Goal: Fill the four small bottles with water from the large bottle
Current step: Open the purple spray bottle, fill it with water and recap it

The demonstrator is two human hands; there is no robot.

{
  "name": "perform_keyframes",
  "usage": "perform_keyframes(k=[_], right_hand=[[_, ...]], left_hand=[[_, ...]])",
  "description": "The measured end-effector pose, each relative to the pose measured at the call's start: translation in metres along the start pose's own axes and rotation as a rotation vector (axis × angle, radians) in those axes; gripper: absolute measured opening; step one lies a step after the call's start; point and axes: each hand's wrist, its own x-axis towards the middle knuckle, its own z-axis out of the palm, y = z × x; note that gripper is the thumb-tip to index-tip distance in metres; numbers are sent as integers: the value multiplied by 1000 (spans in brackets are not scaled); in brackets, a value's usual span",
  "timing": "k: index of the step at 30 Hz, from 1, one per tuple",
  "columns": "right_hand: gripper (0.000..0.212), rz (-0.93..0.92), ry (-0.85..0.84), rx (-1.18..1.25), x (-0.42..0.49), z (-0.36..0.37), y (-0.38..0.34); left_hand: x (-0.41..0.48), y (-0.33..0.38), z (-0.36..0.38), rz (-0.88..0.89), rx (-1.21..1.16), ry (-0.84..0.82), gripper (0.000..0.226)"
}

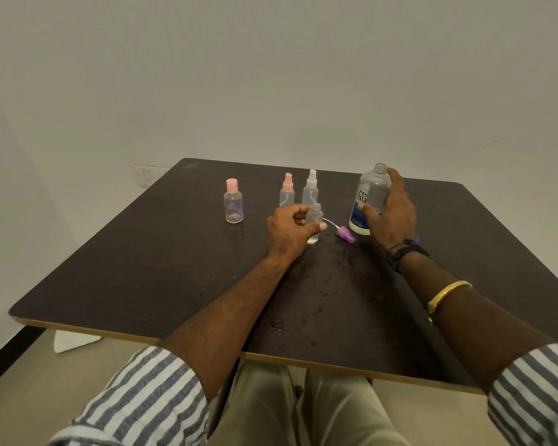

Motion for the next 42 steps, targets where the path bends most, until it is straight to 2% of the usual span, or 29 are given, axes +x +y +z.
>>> perform_keyframes(k=[5,7,11,14,17,24,29,32,42], right_hand=[[89,16,7,-16,0,0,3],[91,-6,82,-103,-3,-2,-2],[70,-161,254,-257,-7,-8,-15],[46,-288,127,-190,-10,-6,-23],[27,-337,-74,-301,-16,-2,-27],[22,-255,-380,-594,-25,7,-30],[18,-188,-438,-605,-23,10,-26],[14,-204,-365,-512,-23,9,-25],[11,-431,92,-27,-10,-1,-49]], left_hand=[[-1,0,0,-1,0,4,50],[-1,0,0,-2,-5,2,50],[0,-1,1,-4,-17,8,50],[-1,-1,1,-1,-26,10,49],[-1,0,1,-6,-35,7,48],[-2,1,0,-7,-20,15,50],[-2,2,0,-8,-18,9,51],[-2,2,-1,-6,-16,7,52],[-1,0,0,-14,-35,22,50]])
